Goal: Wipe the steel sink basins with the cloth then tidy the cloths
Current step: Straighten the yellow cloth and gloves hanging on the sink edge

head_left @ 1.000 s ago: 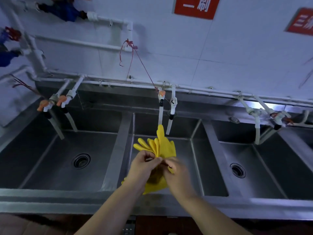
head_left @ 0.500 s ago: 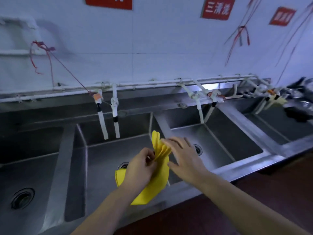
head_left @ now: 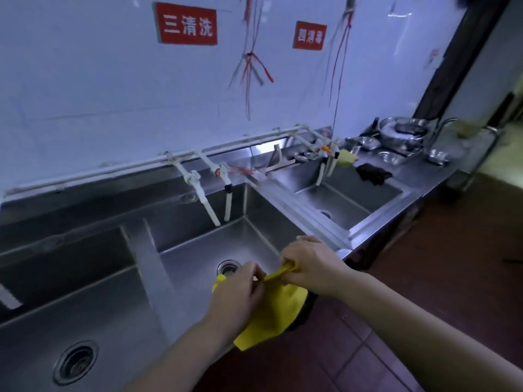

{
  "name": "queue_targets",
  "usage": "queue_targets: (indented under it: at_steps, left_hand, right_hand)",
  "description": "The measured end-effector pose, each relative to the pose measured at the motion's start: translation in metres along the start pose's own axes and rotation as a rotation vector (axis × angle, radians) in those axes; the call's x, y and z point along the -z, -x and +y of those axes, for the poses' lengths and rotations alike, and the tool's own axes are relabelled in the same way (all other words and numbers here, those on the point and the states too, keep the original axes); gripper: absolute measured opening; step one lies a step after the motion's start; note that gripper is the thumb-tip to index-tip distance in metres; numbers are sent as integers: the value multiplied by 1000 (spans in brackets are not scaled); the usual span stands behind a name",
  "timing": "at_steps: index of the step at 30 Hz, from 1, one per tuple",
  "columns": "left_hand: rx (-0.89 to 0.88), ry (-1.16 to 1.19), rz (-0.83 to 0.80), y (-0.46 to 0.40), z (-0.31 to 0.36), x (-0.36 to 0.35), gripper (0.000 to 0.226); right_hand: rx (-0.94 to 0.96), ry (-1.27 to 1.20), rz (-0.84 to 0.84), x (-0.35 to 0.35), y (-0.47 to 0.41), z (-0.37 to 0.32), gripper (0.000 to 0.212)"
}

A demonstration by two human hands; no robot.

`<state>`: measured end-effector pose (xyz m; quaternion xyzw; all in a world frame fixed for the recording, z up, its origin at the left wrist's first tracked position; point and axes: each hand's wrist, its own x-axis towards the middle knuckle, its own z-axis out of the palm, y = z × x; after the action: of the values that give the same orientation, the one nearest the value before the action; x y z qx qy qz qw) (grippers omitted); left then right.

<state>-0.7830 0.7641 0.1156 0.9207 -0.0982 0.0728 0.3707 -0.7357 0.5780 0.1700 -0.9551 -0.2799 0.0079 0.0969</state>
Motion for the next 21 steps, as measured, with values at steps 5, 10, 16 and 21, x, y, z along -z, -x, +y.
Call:
queue_targets:
  at_steps: [5,10,16,21]
  left_hand:
    - [-22,100,-37,-50,53,-75,14]
    - [58,65,-121,-98,74,-132,26]
    - [-48,4,-237,-167,72,-201,27]
    - [-135,71,-258,-246,83,-251,11]
  right_hand:
    - [-62,73,-54,32,28,93,8]
    - [-115,98,-61,47,35,174,9]
    - [-195,97,-10,54,25,267,12]
    - [-288,151,-7,63,3,353,10]
